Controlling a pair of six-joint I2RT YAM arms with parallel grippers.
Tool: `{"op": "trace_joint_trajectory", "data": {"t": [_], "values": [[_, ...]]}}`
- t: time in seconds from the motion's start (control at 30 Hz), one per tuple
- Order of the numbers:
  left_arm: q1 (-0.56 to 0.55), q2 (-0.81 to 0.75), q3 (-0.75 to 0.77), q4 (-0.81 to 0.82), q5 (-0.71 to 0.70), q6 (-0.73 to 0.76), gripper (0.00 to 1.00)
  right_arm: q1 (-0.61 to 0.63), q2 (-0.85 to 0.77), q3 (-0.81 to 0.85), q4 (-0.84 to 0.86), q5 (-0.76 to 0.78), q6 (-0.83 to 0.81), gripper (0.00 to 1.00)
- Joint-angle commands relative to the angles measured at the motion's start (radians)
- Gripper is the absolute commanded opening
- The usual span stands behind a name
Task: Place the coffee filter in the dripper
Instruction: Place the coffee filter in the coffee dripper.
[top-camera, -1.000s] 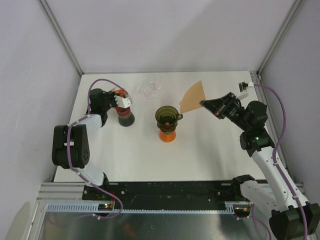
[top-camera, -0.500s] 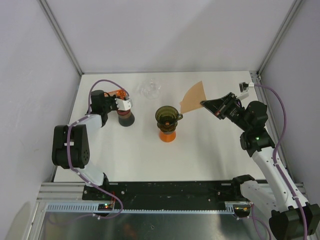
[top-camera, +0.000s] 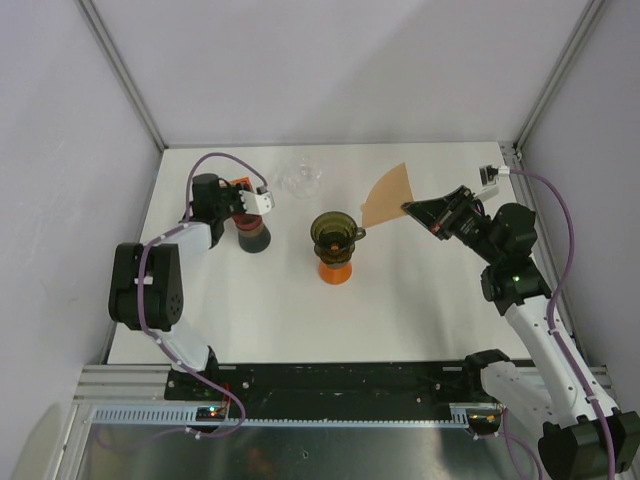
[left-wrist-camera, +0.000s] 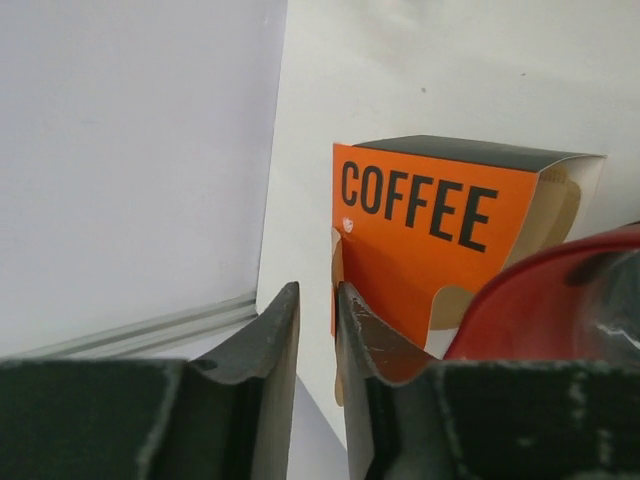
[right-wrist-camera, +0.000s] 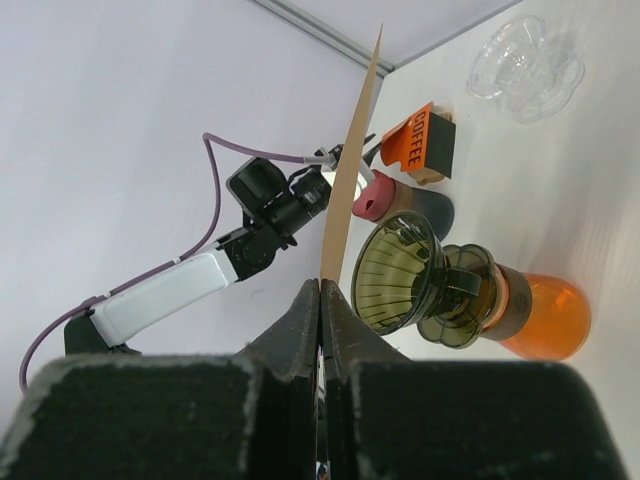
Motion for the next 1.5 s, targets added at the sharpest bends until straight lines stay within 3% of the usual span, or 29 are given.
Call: {"op": "trace_joint_trajectory", "data": {"t": [0.0,0.17,0.3,0.57,0.87,1.17,1.47], "values": [[-0.001,-0.001,0.031,-0.001,-0.017,-0.025,0.33,-0.004,-0.025,0.047,0.007,0.009,-0.014,0.00],[-0.003,-0.016,0.086,-0.057,-0.008,-0.102,0.51,-0.006,-0.026,0.046,0.004,0.011,-0.012,0.00],[-0.006,-0.022,0.138,-0.126,0.018,-0.162,0.59,-0.005,-0.035,0.046,-0.004,0.013,-0.013,0.00],[0.000,-0.014,0.181,-0.141,0.007,-0.221,0.63,-0.004,-0.041,0.045,-0.003,0.018,-0.010,0.00],[0.004,-0.030,0.300,-0.245,0.065,-0.360,0.75,-0.004,-0.043,0.047,-0.005,0.020,-0.012,0.00],[0.005,-0.043,0.324,-0.264,0.056,-0.409,0.77,-0.003,-0.045,0.046,0.004,0.015,-0.003,0.00],[-0.014,-0.174,0.454,-0.557,0.104,-0.610,0.79,0.028,-0.066,0.045,0.037,0.016,-0.001,0.00]]}}
